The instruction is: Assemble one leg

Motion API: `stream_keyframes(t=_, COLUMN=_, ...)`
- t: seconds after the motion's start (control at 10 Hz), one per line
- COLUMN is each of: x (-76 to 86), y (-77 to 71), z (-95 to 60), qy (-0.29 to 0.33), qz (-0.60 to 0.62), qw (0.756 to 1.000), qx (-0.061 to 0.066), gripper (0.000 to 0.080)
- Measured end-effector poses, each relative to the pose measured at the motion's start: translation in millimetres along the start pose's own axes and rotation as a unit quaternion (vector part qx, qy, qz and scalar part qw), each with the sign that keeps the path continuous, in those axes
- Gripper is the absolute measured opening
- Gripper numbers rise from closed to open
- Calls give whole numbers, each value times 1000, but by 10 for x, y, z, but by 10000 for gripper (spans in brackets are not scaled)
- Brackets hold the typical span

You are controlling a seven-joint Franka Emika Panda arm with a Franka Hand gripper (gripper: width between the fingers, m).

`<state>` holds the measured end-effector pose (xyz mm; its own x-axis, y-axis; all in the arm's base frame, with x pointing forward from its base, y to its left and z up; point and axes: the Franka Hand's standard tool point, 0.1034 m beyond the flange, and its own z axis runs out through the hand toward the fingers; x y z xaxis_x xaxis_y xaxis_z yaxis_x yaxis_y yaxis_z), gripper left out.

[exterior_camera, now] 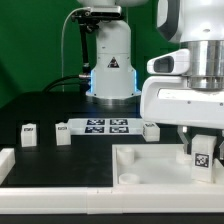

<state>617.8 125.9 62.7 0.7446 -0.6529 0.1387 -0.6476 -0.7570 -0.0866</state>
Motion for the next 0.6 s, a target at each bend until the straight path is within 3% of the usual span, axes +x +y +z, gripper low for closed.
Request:
stream_keyframes(t=0.2, x=4, y=-5, z=-4, qy=3, qz=112, qw=994, qx=0, gripper=291)
stream_keyframes(t=0.5, x=5, y=-8, z=-5, qy=0, qz=133, qw=991, qx=2, gripper=306)
stream_keyframes(t=0.6, x=5, y=-8, z=-5, qy=0, qz=111, qw=994, qx=2, gripper=494)
